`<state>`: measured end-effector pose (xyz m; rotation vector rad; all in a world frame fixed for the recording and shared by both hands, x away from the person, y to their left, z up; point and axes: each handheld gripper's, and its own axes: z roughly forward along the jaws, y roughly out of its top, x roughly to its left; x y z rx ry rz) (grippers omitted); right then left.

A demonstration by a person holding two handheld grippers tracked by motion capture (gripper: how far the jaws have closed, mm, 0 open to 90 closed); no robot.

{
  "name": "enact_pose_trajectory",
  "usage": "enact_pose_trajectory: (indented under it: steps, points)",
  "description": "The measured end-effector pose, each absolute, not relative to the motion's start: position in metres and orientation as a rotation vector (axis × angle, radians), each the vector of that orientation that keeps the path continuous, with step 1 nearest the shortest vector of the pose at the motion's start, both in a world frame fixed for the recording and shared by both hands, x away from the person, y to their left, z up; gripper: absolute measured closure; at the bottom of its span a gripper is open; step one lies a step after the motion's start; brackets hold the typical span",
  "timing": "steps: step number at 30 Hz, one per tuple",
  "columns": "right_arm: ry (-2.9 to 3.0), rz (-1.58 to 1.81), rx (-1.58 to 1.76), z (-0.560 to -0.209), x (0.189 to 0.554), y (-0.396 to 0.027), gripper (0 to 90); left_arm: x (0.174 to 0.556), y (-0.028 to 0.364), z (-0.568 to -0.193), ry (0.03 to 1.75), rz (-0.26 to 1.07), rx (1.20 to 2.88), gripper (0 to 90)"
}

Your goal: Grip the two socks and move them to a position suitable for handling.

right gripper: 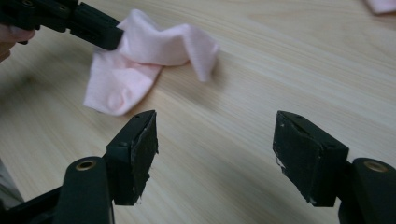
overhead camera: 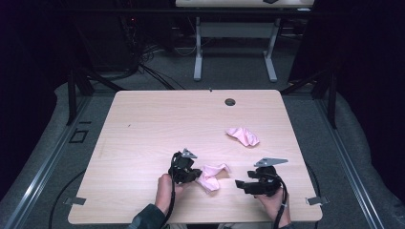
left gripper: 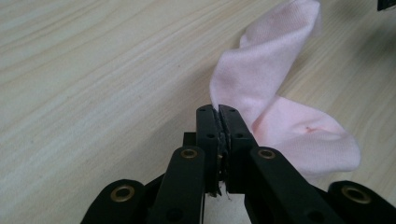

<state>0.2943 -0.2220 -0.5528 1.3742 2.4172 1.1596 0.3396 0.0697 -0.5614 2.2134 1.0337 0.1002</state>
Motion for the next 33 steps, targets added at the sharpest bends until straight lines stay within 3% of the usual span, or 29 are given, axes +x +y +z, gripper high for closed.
enact_pose_trajectory:
  steps: [2, 6, 7, 9, 10, 11, 15, 17, 22, 23, 25, 29, 33]
  points:
    - [2.437, 1.151, 1.347, -0.552, 0.295, -0.214, 30.8, 0.339, 0.071, -0.562, 1.045, 0.09, 2.207, 87.3]
    - [2.488, 1.156, 1.233, -0.552, 0.293, -0.19, 32.9, 0.333, 0.073, -0.564, 1.054, 0.077, 2.199, 78.7]
    - [2.496, 1.169, 1.17, -0.55, 0.291, -0.18, 36.0, 0.33, 0.078, -0.562, 1.062, 0.098, 2.189, 64.9]
    - [2.506, 1.177, 1.128, -0.548, 0.289, -0.175, 36.7, 0.329, 0.081, -0.561, 1.067, 0.108, 2.177, 52.7]
    - [2.512, 1.174, 1.102, -0.546, 0.288, -0.171, 37.8, 0.328, 0.086, -0.559, 1.075, 0.14, 2.165, 52.7]
    - [2.551, 1.172, 1.005, -0.542, 0.285, -0.157, 40.9, 0.326, 0.091, -0.558, 1.081, 0.171, 2.161, 41.8]
    - [2.631, 1.1, 0.867, -0.548, 0.28, -0.128, 47.4, 0.319, 0.109, -0.554, 1.08, 0.245, 2.146, 34.6]
    - [2.652, 1.072, 0.849, -0.552, 0.281, -0.122, 48.6, 0.318, 0.118, -0.554, 1.094, 0.268, 2.138, 33.7]
    - [2.664, 0.944, 0.784, -0.565, 0.285, -0.103, 73.8, 0.317, 0.135, -0.559, 1.127, 0.276, 2.102, 33.0]
    - [2.664, 0.944, 0.784, -0.565, 0.285, -0.103, 73.8, 0.317, 0.138, -0.56, 1.127, 0.276, 2.101, 33.0]
    - [2.661, 0.955, 0.8, -0.568, 0.288, -0.105, 82.7, 0.315, 0.144, -0.562, 1.136, 0.286, 2.084, 32.7]
    - [2.635, 1.043, 0.863, -0.562, 0.29, -0.115, 85.0, 0.311, 0.151, -0.562, 1.128, 0.314, 2.049, 32.4]
    - [2.557, 1.258, 0.953, -0.533, 0.296, -0.139, 85.4, 0.307, 0.151, -0.562, 1.101, 0.338, 2.015, 31.5]
